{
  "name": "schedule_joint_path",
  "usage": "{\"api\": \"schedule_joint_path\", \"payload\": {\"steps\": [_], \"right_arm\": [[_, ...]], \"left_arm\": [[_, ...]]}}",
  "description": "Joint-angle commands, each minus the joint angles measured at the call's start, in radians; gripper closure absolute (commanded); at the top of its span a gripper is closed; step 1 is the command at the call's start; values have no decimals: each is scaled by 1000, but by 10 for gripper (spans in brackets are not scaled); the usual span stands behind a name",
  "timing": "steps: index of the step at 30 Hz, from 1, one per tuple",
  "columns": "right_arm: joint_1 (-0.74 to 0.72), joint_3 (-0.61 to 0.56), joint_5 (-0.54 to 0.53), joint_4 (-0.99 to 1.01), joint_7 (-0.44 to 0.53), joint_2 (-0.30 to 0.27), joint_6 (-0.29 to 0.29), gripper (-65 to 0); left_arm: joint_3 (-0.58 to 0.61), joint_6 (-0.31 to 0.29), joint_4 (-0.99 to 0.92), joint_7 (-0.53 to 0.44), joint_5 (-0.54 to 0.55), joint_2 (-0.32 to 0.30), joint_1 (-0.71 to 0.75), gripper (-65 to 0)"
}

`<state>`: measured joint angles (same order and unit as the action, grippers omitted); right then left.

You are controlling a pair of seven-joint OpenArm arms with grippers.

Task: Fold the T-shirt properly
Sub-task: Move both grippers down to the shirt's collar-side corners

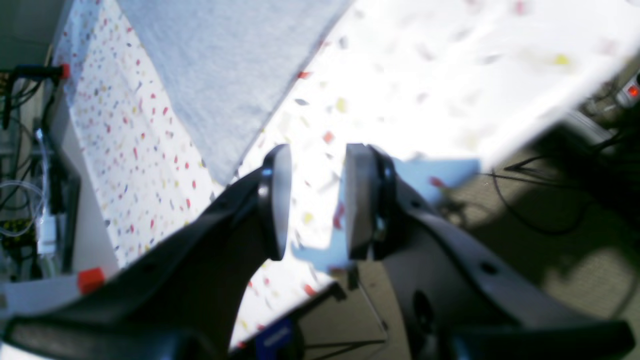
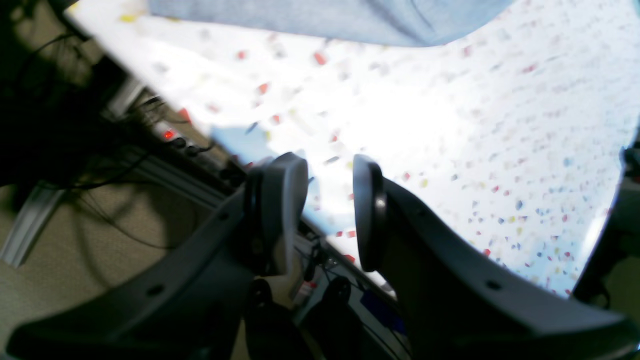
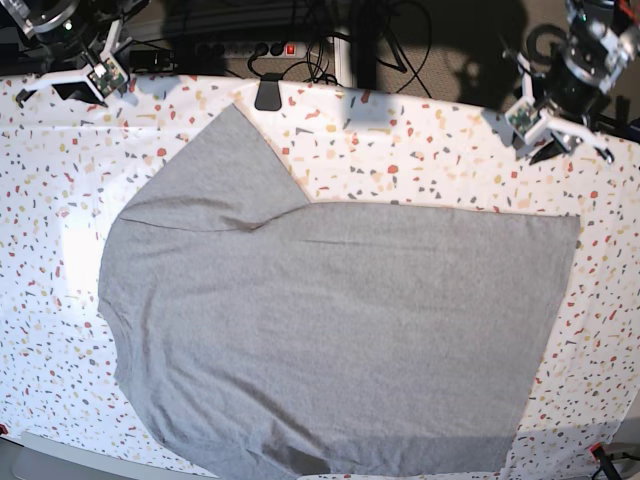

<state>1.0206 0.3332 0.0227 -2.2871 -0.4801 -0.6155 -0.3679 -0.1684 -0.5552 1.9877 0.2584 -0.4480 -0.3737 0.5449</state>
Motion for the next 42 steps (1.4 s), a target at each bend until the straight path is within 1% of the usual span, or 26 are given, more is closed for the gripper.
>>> {"api": "schedule_joint_path", "payload": {"steps": [1,4,6,9,13,15,17,20,22,25,28,31,34,36,38,42], "right_arm": [[1,7,1,-16,7,-11,6,-200],[-14,7,1,-17,9,-11,9,-200],[-22,7,0,-16,8,-10,9,-200],[-29,7,0,-16,8,-10,10,-200],[-29,7,2,-16,0,3,14,-200],[-29,7,5,-16,0,21,29,-200],[-29,7,5,-16,0,37,51,-200],[-29,7,5,-16,0,64,61,-200],[-29,7,5,-16,0,77,61,-200],[-29,7,5,-16,0,90,61,-200],[-29,7,14,-17,0,90,61,-200],[-29,7,48,-17,0,90,61,-200],[-29,7,53,-17,0,90,61,-200],[-29,7,53,-17,-2,90,61,-200],[-29,7,53,-17,-6,90,61,-200],[-29,7,53,-16,-10,89,61,-200]], "left_arm": [[-5,0,-18,-20,3,-21,-32,-177],[-4,-55,-135,-21,3,-48,-144,-177],[13,-76,-214,-20,3,-77,-216,-177],[87,-82,-321,-17,2,-145,-316,-177],[220,-82,-438,34,3,-231,-441,-177],[277,-81,-491,32,3,-263,-489,-177],[328,-78,-545,31,2,-282,-536,-177],[387,-47,-624,25,-1,-290,-599,-177],[421,-35,-672,10,-22,-290,-638,-177],[456,-24,-730,-24,-61,-289,-678,-177],[475,-18,-766,-24,-60,-289,-699,-177],[477,52,-784,-24,-60,-291,-705,-177],[476,77,-784,-21,-56,-298,-714,-177],[476,105,-784,-19,-45,-301,-715,-177],[476,111,-784,-7,-20,-307,-714,-177],[476,111,-784,84,71,-309,-713,-177]]}}
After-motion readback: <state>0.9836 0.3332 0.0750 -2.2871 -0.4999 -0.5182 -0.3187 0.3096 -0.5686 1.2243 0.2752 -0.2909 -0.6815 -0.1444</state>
